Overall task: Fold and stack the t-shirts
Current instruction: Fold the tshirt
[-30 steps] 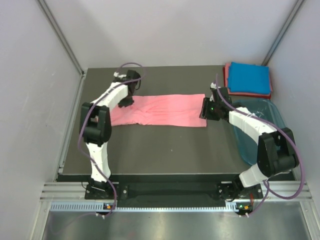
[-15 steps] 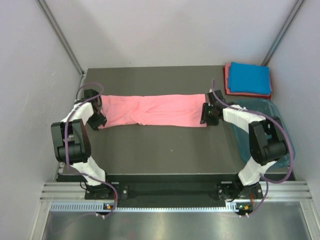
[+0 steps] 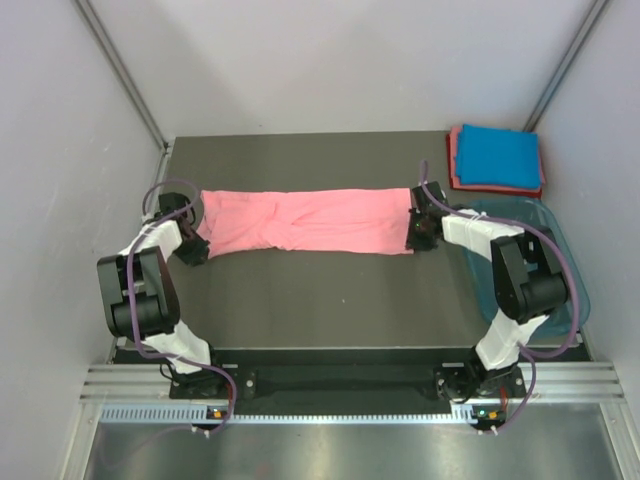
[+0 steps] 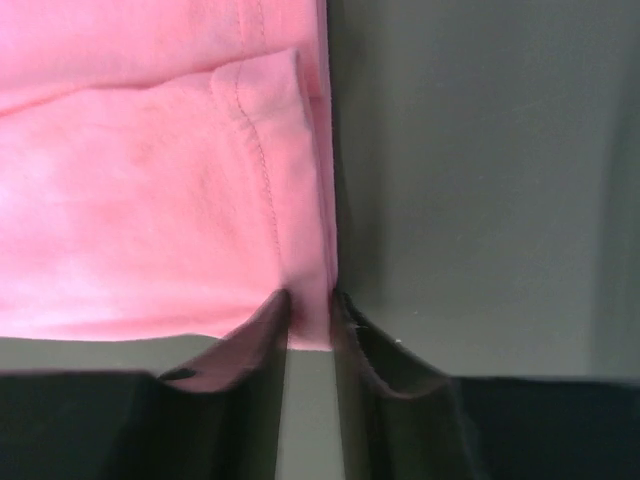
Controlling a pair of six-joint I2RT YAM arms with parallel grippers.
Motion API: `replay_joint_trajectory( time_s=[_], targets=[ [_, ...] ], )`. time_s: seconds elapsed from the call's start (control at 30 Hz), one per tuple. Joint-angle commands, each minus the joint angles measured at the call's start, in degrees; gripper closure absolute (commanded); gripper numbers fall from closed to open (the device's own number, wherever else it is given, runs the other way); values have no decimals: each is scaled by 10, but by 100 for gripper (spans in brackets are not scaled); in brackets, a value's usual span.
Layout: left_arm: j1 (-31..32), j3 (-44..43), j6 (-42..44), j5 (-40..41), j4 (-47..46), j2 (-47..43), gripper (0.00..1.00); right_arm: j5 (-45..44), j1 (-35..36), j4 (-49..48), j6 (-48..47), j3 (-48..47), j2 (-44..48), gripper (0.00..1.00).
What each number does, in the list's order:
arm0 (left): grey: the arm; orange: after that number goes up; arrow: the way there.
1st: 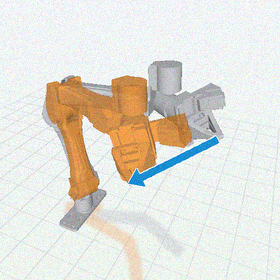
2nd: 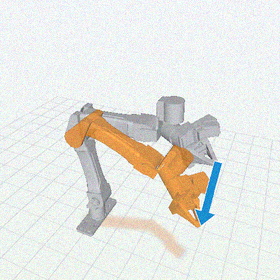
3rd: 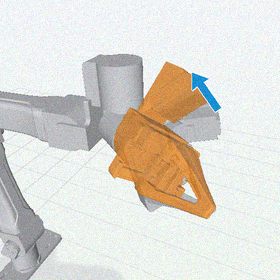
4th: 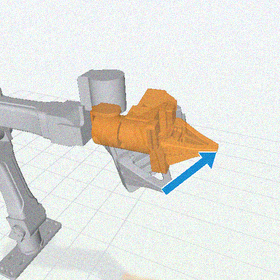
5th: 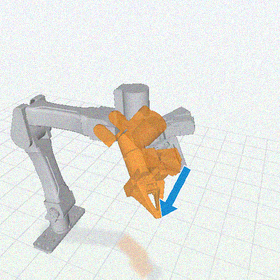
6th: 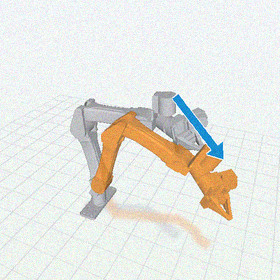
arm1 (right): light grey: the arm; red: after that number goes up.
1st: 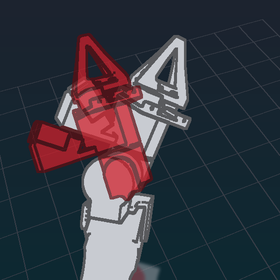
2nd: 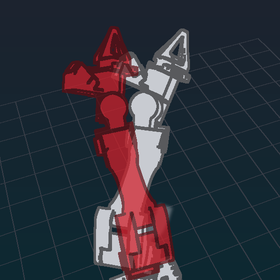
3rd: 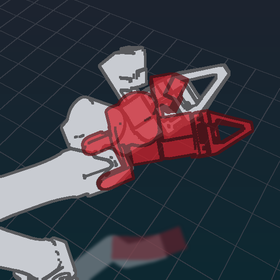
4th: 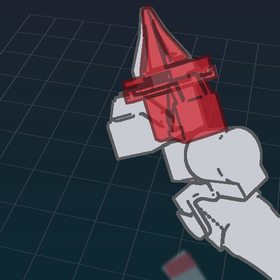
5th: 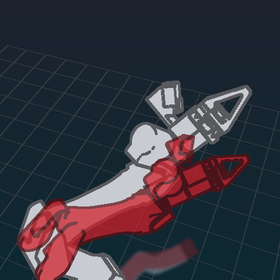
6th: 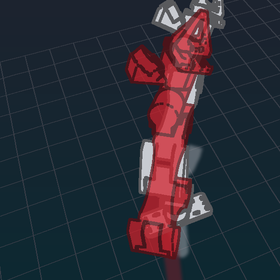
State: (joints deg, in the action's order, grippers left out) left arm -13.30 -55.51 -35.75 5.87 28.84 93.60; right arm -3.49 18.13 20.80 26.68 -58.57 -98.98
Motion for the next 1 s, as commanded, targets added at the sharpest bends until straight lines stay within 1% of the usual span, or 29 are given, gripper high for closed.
replay_joint_trajectory(
  time_s=[0.0,0.03,0.2,0.4,0.47,0.5,0.53,0.57,0.6,0.7,0.73,0.8,0.93,0.97],
  targets=[
    [-11,-35,-2,8,-26,3,89,-30,2,-1,-20,-2,5,92],
    [-14,-46,-1,26,-6,11,100,-39,2,2,-22,-1,10,100],
    [-14,-96,13,79,24,25,100,-49,2,13,-33,20,43,100],
    [-14,-93,25,115,32,26,100,-32,2,12,-35,57,70,100],
    [-14,-94,25,114,36,25,100,-28,2,9,-36,64,81,100],
    [-14,-99,27,98,45,19,100,-27,2,9,-36,66,84,100],
    [-15,-100,29,86,46,11,98,-25,2,9,-36,65,85,100],
    [-15,-98,30,77,45,3,89,-24,2,12,-37,65,87,100],
    [-15,-89,37,68,40,-8,71,-23,2,12,-37,64,88,100],
    [-21,-71,55,-6,15,-55,59,-22,2,13,-39,64,89,100],
    [-29,-68,56,-46,13,-59,57,-19,2,12,-38,66,92,100],
    [-44,-62,51,-89,16,-62,51,-13,2,7,-36,68,91,100],
    [-76,-22,29,-162,-13,-62,49,1,2,6,-36,67,85,100],
    [-83,-13,24,-191,-24,-62,48,1,2,6,-36,67,85,100]
  ],
)
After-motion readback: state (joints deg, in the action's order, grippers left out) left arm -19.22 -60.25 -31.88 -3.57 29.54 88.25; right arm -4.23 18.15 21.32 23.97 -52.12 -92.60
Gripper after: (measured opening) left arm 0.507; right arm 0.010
